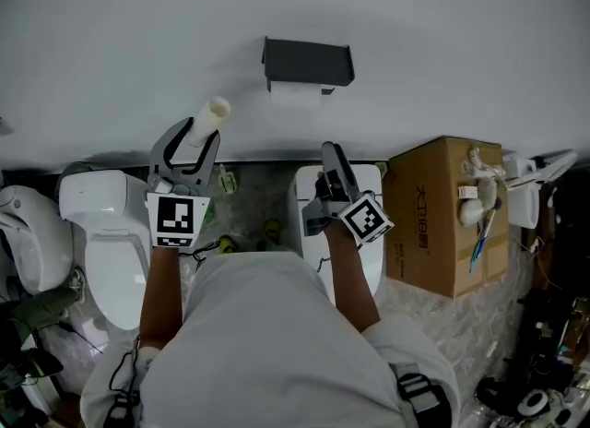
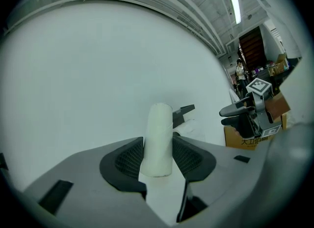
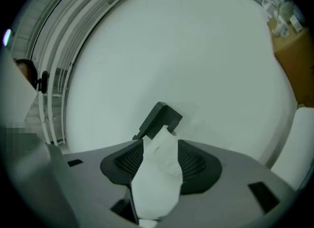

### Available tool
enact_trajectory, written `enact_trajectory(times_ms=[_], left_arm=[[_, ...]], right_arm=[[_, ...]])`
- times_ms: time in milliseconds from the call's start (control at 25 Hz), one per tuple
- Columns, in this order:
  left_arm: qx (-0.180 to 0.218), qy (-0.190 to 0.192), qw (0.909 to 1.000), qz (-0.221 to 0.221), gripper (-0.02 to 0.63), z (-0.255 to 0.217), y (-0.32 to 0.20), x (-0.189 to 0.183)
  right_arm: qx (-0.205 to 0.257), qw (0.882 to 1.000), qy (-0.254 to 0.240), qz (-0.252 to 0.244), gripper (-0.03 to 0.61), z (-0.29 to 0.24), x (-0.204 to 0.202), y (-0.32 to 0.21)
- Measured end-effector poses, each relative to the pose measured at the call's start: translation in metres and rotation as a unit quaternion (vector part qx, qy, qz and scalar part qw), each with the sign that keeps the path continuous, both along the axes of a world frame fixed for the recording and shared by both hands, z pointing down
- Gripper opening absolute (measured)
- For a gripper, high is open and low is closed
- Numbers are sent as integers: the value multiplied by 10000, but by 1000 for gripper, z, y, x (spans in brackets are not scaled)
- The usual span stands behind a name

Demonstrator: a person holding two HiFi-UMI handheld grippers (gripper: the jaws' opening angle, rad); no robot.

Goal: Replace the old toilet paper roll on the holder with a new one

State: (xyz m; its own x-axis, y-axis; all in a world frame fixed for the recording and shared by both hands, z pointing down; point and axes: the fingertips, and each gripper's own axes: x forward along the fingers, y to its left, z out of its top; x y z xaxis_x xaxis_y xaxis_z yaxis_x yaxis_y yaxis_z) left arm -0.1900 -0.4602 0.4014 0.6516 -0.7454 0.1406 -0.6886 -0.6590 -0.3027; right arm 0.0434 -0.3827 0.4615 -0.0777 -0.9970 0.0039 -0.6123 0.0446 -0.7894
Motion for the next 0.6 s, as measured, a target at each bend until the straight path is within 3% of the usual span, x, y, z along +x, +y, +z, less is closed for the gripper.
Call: enact_trajectory(times_ms=[360, 600], left_arm=[[-49, 339, 9992, 205, 206, -12, -6, 17], [-171, 763, 9966, 255, 206, -23, -11, 21]], right_arm=[[78, 9935, 1096, 313, 72, -34, 21, 11], [-64, 9744, 2214, 386, 27, -55, 31, 11]])
